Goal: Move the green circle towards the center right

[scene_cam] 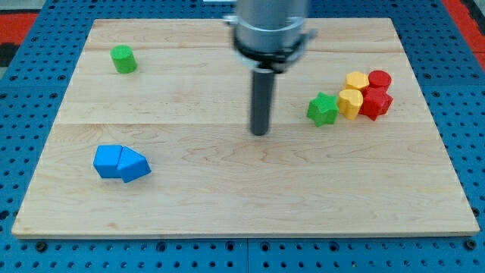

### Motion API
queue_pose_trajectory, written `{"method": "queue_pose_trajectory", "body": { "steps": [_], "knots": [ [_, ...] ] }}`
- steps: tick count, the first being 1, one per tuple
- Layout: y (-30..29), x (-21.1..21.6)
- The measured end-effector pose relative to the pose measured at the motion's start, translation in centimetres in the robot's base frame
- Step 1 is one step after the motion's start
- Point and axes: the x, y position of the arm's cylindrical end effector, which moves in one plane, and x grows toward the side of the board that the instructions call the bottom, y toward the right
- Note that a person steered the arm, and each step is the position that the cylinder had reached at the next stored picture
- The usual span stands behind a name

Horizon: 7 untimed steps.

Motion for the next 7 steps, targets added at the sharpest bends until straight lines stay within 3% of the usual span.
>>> {"method": "queue_pose_trajectory", "body": {
  "steps": [2,4,6,7],
  "knots": [
    [-17.3,-6.7],
    [-29.6,-7.6],
    [-29.4,-14.8],
    [-23.3,-16.1]
  ]
}}
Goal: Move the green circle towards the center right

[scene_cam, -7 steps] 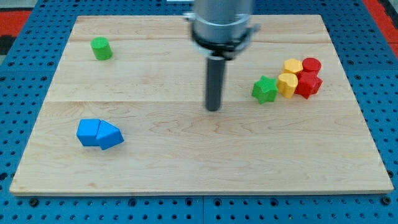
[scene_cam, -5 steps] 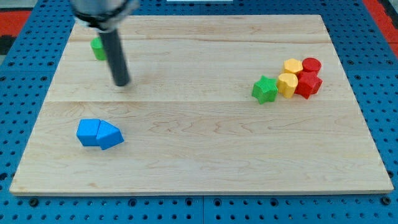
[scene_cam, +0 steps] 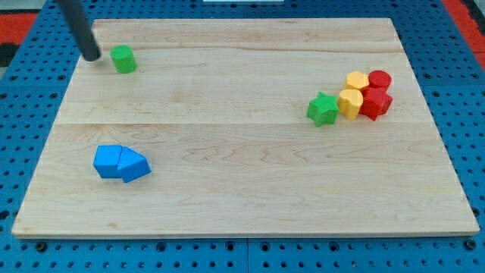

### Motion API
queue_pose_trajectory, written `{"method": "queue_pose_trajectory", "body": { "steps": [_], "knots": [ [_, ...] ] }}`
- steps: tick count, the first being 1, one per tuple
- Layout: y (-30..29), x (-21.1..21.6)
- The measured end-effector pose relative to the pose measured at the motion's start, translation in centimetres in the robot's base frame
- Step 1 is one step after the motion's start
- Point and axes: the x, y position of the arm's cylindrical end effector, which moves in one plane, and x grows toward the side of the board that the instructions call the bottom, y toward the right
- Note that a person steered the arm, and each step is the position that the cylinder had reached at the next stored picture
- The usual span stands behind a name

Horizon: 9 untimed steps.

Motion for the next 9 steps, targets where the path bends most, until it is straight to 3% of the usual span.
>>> {"method": "queue_pose_trajectory", "body": {
  "steps": [4,6,7,8,9],
  "knots": [
    [11.5,4.0],
    [26.5,3.4],
    [27.7,4.7],
    [24.4,4.1],
    [26.6,4.7]
  ]
}}
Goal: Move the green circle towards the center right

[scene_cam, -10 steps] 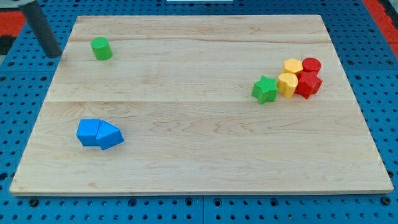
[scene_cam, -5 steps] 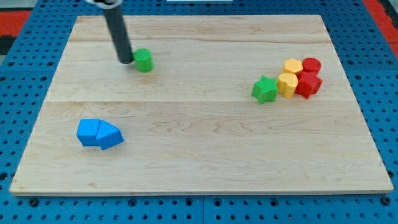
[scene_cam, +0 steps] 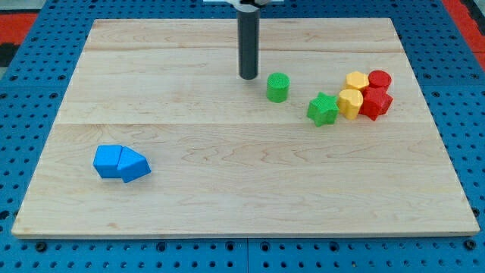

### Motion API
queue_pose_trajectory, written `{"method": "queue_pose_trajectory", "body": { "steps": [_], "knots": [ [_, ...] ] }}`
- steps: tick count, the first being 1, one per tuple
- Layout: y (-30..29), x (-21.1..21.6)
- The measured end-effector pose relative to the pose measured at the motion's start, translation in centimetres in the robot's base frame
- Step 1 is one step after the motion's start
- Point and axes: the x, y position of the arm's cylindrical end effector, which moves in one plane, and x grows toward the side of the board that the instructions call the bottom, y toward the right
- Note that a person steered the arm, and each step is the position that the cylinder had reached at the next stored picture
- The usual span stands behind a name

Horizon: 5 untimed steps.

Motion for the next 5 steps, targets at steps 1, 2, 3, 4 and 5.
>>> {"method": "queue_pose_trajectory", "body": {
  "steps": [1,2,3,4,5],
  "knots": [
    [5.6,0.9],
    [8.2,1.7],
    [4.6,1.4],
    [-1.3,2.6],
    [-2.3,9.2]
  ]
}}
